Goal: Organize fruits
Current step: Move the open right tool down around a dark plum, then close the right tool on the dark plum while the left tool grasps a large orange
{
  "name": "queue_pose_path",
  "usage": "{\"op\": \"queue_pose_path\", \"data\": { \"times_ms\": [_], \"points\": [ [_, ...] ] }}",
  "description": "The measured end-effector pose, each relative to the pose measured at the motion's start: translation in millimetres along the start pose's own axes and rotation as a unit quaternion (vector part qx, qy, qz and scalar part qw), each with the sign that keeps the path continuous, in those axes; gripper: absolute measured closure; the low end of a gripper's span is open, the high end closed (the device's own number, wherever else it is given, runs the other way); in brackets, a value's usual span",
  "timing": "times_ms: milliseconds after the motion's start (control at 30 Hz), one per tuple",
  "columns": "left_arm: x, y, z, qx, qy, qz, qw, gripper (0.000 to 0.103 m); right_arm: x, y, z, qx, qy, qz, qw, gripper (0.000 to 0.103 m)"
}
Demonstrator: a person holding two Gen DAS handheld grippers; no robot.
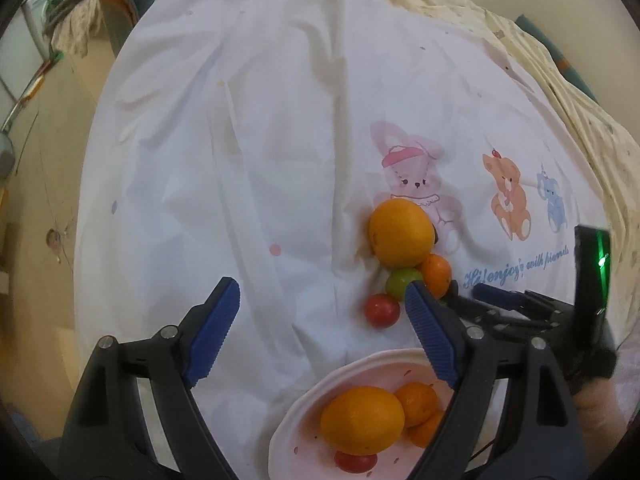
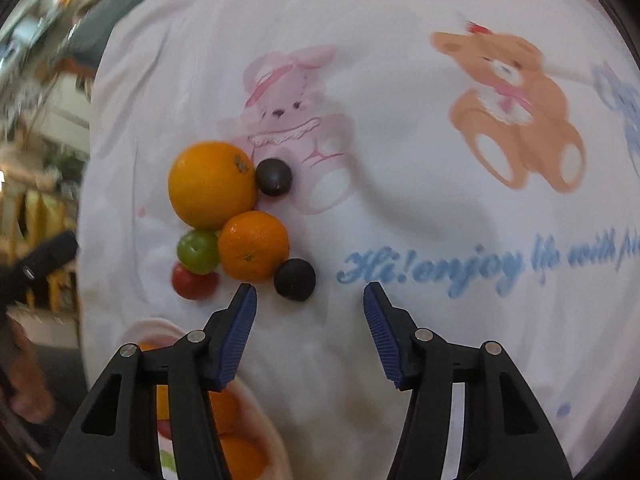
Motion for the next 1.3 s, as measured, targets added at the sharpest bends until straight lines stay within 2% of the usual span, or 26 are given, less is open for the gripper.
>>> {"op": "queue_pose_path", "data": {
  "times_ms": [267,367,567,667,733,933,1033,1300],
  "points": [
    [2,-1,-2,-0.019,-0.009,0.014,0.9997,0.021,9,-21,-3,-0.098,0.011,0.015,0.995,0.046],
    [3,-1,-2,-0.016,-0.009,0.012,0.9998,0.021,11,-34,1,-0.136,0.009,0.018,0.99,0.056],
    [6,0,1,-0.015,-0.011,0.006,0.9998,0.021,12,-39,5,-0.164,0.012,0.032,0.986,0.06],
    [7,1,3,-0.012,-0.013,0.003,0.9998,0.021,10,-38,5,-0.168,0.014,0.031,0.985,0.067],
    [7,0,4,-0.01,-0.012,0.002,0.9999,0.021,9,-36,7,-0.173,0.015,0.036,0.984,0.077],
    [7,-1,5,-0.009,-0.012,0.0,0.9999,0.021,8,-30,8,-0.175,0.014,0.039,0.984,0.079],
    [6,0,5,-0.004,-0.011,-0.001,0.9999,0.021,2,-23,9,-0.152,0.019,0.034,0.988,0.08],
    [11,18,-13,0.001,-0.011,-0.002,0.9999,0.021,-70,-6,2,-0.047,0.085,-0.018,0.995,0.08]
  ]
}}
Point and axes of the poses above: each gripper's, at about its wrist camera, not at the fingertips, and x roughly the way its jaws point, y to its right, z to its underside, the point moved 8 cm from there along x, roughly the way its jaws point, and after that the axes turned 3 degrees about -x, right-handed, at the moved point
